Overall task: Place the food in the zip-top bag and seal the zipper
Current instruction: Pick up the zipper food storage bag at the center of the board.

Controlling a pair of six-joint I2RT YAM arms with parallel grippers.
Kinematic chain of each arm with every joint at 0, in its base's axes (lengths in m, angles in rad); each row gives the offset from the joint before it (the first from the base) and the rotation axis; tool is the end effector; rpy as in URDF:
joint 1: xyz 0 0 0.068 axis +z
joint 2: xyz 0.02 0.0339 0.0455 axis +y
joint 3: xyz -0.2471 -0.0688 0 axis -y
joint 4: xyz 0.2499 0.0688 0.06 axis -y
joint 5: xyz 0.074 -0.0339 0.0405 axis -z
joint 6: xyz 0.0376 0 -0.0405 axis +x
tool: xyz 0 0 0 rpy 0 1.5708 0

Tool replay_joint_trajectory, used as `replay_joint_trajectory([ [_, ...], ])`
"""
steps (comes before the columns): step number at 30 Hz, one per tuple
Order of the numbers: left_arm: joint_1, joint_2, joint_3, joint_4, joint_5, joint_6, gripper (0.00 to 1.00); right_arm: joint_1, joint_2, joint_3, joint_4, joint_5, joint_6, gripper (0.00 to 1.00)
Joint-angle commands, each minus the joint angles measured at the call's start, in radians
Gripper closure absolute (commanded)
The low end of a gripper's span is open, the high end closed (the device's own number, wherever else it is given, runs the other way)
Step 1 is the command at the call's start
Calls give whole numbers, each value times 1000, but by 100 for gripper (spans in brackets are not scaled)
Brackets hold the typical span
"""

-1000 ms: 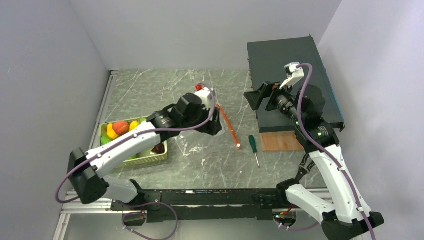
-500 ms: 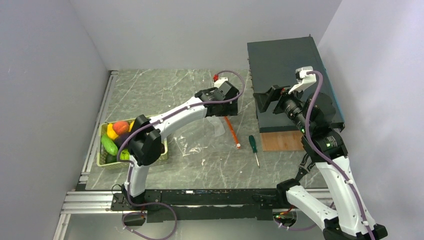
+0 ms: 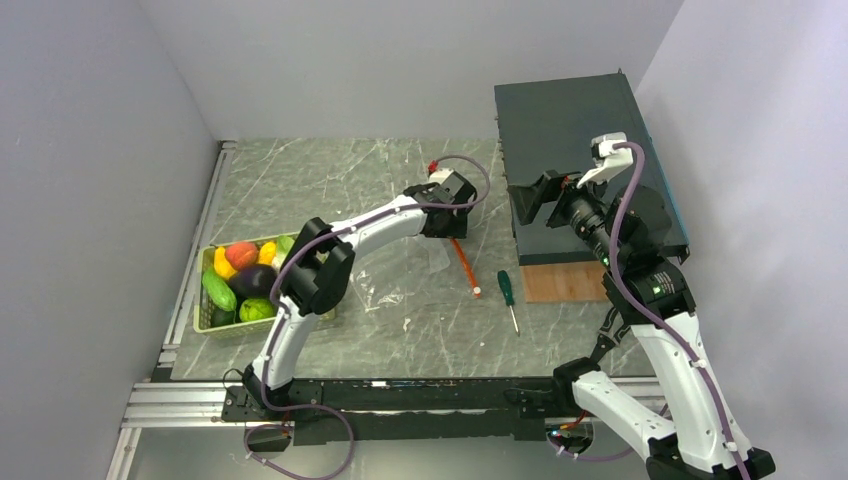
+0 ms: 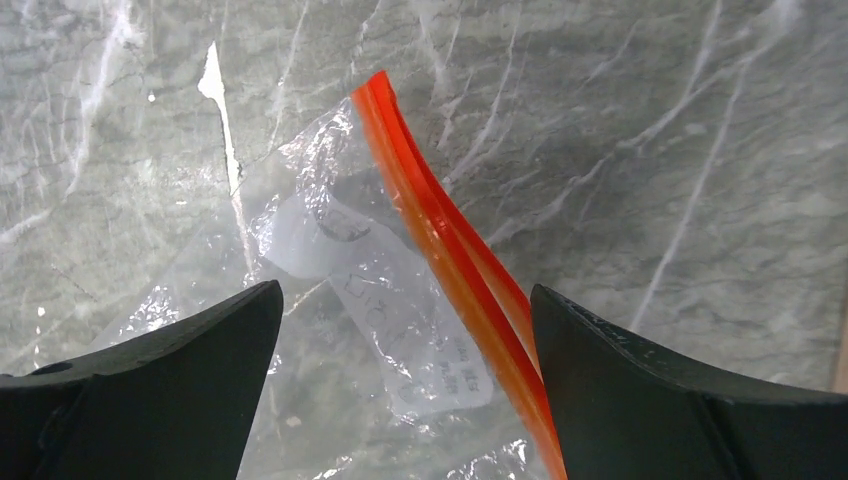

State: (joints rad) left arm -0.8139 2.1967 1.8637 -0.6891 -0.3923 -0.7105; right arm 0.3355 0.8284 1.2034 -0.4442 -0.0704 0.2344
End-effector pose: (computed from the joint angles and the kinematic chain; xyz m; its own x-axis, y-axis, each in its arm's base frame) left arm 0.3382 -0.3371 0.1960 -0.7929 -0.0382 -0.6081 0.0233 0.9954 -0.0929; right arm 0.1641 0.0600 0.4352 -0.1552 0.1913 -0.9692 -0.3687 0.8990 0.2364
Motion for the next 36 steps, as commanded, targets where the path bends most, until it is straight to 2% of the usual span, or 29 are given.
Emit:
replay_joint_trajectory([
  [1, -5, 37, 36, 44, -24, 103, 0, 2, -5, 9, 27, 24, -18, 0],
  [4, -4, 64, 42, 27, -6, 133, 7, 1, 1, 9, 26, 20, -17, 0],
  [6, -1, 64, 37, 12, 8, 137, 19, 3, 3, 9, 24, 20, -17, 0],
  [8, 1, 41, 15, 12, 17, 142, 38, 2, 4, 4, 27, 20, -14, 0],
  [12, 10, -67, -75, 59, 60, 176, 84, 1, 10, 2, 28, 13, -9, 0],
  [14, 20, -127, -106, 66, 87, 187, 100, 2, 18, 6, 25, 7, -4, 0],
  [18, 46, -274, -197, 123, 188, 241, 100, 3, 25, -5, 40, 9, 20, 0],
  [24, 107, -493, -321, 204, 454, 332, 100, 3, 7, -63, 131, -34, 81, 0],
  [26, 132, -555, -358, 224, 524, 351, 100, 2, -8, -88, 151, 20, 125, 0],
  [30, 192, -687, -455, 300, 670, 395, 100, 2, 73, -18, 45, 69, 160, 0],
  [33, 239, -777, -528, 347, 701, 438, 100, 2, 158, 27, 15, -29, 179, 0],
  [36, 277, -833, -585, 380, 723, 479, 100, 24, 195, 38, 56, -100, 239, 1],
])
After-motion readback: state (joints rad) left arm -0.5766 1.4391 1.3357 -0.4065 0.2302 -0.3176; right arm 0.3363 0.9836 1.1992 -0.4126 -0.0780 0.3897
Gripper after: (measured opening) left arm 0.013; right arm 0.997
